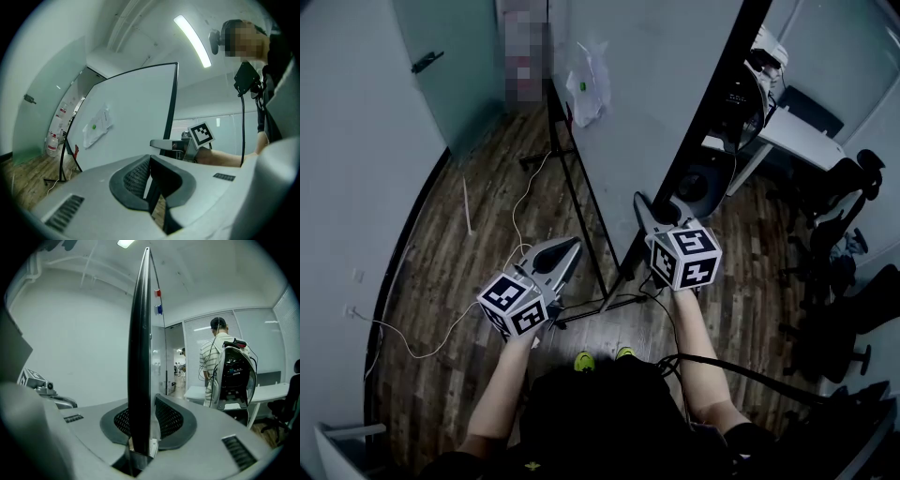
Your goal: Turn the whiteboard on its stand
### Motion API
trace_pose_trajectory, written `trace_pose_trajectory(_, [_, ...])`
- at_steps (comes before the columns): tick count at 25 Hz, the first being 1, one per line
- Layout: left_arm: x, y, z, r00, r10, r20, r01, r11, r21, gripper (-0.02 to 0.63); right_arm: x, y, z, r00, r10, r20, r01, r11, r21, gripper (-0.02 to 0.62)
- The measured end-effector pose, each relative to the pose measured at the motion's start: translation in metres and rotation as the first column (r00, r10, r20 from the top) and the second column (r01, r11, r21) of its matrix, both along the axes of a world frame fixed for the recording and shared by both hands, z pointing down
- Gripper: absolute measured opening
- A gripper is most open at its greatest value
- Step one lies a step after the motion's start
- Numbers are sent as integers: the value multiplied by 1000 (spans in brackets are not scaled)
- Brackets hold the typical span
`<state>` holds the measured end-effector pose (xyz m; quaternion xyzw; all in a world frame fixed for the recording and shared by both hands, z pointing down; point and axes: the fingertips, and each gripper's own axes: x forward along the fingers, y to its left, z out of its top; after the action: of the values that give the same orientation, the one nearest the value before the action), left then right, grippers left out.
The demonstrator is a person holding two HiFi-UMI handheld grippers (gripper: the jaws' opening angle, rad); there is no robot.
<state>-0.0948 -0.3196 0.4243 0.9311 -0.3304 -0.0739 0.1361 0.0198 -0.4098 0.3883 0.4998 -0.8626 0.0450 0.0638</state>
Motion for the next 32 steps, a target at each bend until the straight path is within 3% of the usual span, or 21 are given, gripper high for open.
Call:
trace_pose_trajectory(14, [8,18,-8,1000,15,23,-15,1000,23,17,6,2,-2,997,78,5,-78,997,26,66])
trace_pose_trajectory(23, [9,36,-13,999,-17,31,16,999,30,18,8,7,-1,995,98,18,-99,995,9,61])
trace_pose_trajectory(32, [19,56,-13,999,-19,33,18,999,30,17,14,45,1,994,103,29,-103,995,14,63])
